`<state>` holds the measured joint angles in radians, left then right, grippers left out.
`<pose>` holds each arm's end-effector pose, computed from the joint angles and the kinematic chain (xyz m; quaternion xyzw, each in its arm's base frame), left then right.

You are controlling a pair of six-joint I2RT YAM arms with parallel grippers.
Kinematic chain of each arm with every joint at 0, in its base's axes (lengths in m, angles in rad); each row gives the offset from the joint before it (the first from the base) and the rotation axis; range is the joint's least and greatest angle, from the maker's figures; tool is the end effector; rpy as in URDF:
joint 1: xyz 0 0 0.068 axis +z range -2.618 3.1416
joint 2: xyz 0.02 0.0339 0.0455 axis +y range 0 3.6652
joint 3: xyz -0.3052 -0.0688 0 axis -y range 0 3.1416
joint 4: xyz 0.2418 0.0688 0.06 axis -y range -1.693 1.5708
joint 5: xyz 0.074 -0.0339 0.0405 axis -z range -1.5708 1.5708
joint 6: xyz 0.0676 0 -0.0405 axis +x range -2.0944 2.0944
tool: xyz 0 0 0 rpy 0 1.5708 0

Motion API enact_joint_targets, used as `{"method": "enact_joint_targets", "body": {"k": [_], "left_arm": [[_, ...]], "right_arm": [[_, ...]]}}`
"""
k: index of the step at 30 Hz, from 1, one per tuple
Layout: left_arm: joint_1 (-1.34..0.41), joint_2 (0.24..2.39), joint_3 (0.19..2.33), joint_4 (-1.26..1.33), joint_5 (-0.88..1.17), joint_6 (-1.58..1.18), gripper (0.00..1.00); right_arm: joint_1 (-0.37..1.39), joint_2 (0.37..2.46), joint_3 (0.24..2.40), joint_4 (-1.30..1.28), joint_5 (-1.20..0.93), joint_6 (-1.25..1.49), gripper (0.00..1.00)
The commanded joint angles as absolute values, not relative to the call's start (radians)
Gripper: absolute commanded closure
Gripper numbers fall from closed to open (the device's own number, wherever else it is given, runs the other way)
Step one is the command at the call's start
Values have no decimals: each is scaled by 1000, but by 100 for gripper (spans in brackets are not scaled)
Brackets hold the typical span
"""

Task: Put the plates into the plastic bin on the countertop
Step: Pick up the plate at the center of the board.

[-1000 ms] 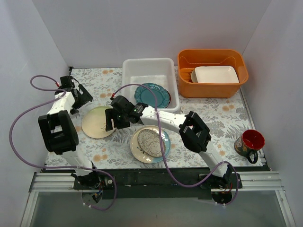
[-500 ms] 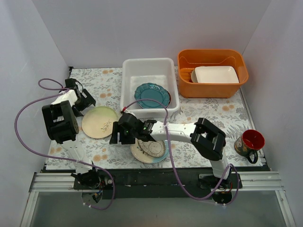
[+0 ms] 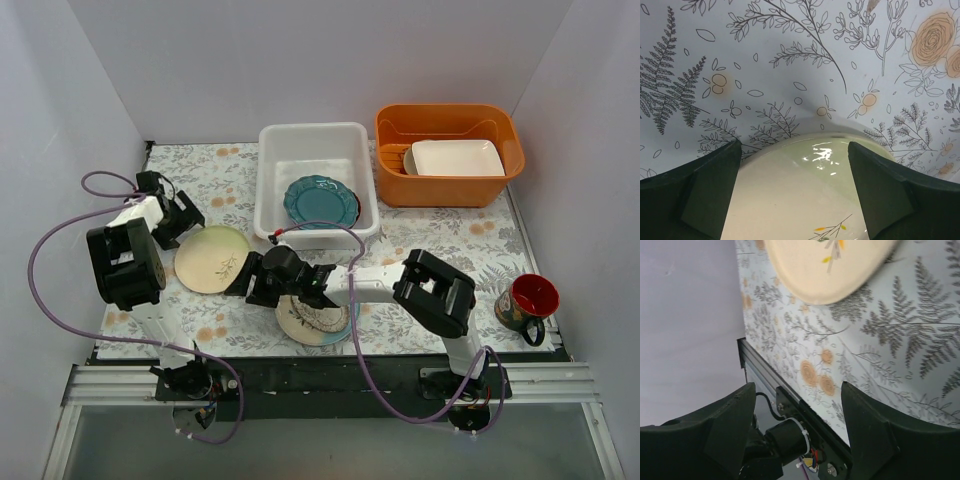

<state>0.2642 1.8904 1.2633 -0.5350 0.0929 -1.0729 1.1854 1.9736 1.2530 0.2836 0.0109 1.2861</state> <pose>0.3907 0.0992 0.1803 -0.5989 0.7734 -0.1216 0.1685 0.1846 0.4530 0.2199 0.0454 0.8423 0.5056 0.1809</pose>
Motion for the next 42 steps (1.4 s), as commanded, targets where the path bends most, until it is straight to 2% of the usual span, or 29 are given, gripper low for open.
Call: {"method": "enact_joint_targets", "body": {"k": [1, 8, 13, 26, 42], "left_arm": [[245, 1855, 1216, -552, 170, -1051, 13], [213, 1822, 1172, -557, 178, -1037, 13], [206, 1781, 1121, -555, 170, -1028, 14], [198, 1737, 1063, -563, 187, -1025, 15], [195, 1704, 988, -532, 173, -1023, 14]], "right_arm": [[1174, 2016, 1233, 432, 12, 1373, 24], [1157, 2063, 1206, 466, 34, 1477, 25], [1149, 2059, 1201, 399, 86, 1500, 26], [1140, 2042, 1327, 33, 244, 1316, 25], [1129, 2059, 1341, -103, 311, 1261, 24]]}}
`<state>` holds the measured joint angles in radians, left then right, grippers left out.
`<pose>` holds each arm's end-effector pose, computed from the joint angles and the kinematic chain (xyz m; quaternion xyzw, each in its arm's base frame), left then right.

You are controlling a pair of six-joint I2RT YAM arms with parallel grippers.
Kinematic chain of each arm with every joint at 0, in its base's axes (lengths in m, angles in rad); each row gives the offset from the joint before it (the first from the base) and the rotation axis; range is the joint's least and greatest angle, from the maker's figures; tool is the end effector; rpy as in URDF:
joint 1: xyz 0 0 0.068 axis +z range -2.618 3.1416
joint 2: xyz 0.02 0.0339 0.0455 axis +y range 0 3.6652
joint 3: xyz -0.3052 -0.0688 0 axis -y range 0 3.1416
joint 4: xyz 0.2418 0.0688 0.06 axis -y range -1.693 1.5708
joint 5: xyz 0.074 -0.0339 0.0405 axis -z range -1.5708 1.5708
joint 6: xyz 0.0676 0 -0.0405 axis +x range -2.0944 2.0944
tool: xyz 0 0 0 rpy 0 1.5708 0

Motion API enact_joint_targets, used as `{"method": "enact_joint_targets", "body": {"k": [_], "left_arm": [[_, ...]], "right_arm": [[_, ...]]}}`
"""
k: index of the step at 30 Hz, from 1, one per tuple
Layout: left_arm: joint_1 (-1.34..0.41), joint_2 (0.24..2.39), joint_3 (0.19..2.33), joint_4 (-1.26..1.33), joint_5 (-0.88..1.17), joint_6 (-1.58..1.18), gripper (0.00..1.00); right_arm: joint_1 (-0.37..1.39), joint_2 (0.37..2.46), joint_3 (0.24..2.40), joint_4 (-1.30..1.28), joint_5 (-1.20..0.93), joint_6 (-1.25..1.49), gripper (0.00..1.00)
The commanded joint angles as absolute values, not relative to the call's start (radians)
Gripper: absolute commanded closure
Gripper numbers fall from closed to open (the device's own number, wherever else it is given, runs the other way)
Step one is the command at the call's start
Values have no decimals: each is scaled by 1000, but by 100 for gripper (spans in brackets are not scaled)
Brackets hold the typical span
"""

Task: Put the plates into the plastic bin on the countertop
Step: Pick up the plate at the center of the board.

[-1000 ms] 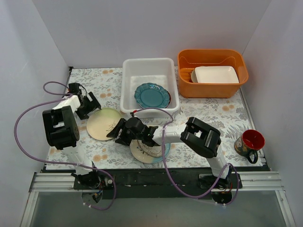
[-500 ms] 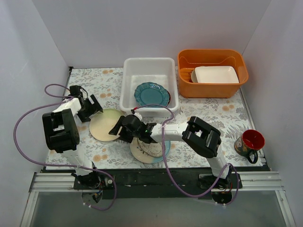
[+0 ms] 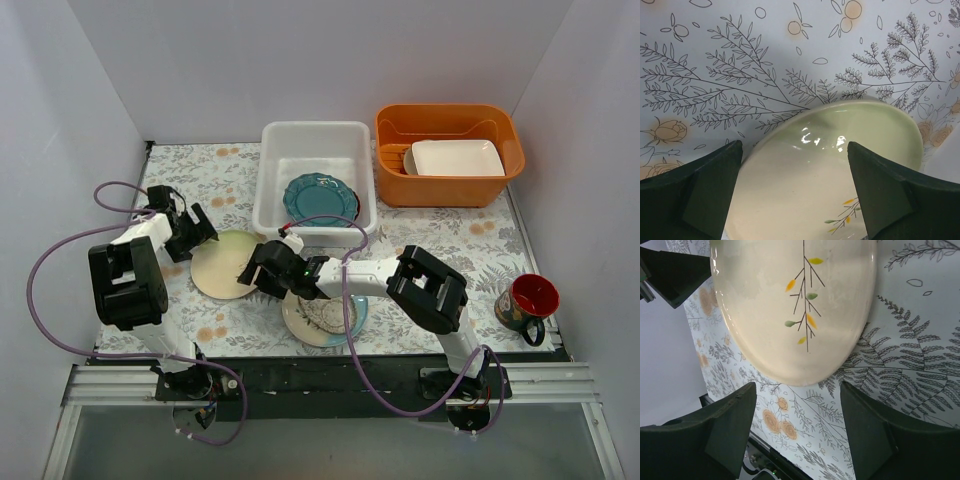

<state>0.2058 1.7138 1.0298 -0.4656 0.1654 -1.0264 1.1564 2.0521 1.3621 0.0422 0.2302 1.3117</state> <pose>0.3413 0.0599 0.1809 -0.5491 0.8054 -0.1572 0.1588 0.2144 0.4491 0.1920 0.1200 0.8828 0.3835 0.2432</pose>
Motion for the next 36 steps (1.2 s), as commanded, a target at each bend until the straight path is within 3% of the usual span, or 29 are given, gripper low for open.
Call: {"method": "enact_joint_targets", "body": {"k": [1, 17, 23, 28, 36], "left_arm": [[193, 1704, 986, -534, 176, -1023, 14], [158, 1687, 966, -534, 176, -1017, 21], [150, 1684, 956, -537, 175, -1015, 22], [150, 1686, 936, -563, 147, -1029, 22], [150, 1747, 1121, -643, -60, -1078, 8]], "right_arm": [[1127, 2059, 1339, -101, 313, 1261, 24], [1126, 2141, 1342, -9, 272, 1399, 34], [1126, 2138, 1281, 150, 261, 1404, 39], [1124, 2140, 1259, 176, 210, 1417, 39], [1124, 2115, 1193, 152, 202, 1462, 39]]}}
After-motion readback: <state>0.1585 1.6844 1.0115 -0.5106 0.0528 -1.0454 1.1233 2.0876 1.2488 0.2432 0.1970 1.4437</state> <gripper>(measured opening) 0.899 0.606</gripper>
